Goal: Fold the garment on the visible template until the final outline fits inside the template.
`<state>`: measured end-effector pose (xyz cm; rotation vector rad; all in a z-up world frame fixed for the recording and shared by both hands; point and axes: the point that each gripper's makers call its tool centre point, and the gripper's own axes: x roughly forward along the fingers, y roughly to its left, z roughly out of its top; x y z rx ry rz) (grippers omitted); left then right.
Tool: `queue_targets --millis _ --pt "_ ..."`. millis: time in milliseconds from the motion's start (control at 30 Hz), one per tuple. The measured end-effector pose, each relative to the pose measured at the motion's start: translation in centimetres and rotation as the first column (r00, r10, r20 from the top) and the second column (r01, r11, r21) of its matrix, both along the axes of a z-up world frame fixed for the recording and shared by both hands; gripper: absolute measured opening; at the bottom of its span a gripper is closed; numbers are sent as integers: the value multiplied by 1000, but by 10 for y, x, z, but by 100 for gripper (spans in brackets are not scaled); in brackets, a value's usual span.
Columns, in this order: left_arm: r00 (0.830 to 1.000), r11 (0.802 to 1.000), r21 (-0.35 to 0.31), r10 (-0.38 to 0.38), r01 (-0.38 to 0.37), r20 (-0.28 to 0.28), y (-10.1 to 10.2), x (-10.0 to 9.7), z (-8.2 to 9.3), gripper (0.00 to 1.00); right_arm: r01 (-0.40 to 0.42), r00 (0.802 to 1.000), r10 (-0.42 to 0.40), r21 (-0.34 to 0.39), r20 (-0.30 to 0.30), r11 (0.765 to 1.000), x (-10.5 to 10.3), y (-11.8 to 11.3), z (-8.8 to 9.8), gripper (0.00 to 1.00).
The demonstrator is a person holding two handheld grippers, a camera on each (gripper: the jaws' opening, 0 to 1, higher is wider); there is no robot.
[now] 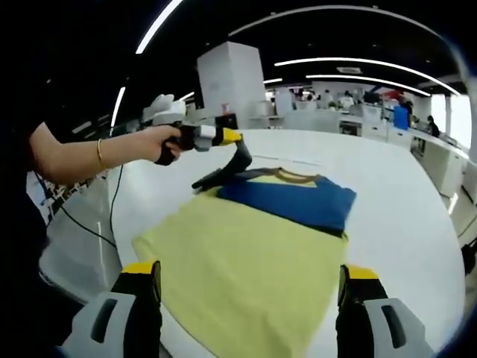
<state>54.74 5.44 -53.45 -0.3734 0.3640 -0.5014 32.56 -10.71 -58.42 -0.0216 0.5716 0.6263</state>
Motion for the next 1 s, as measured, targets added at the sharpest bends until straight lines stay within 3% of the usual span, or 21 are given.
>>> queue_targets --millis 467,1000 --pt "997 996 -45 -83 82 -2 -45 3 -12 0 29 999 -29 -13 -21 999 -4 -16 -7 97" --pt "972 969 -85 -231 233 33 -105 -1 -2 0 51 998 -51 -9 -35 999 -1 -21 -11 97"
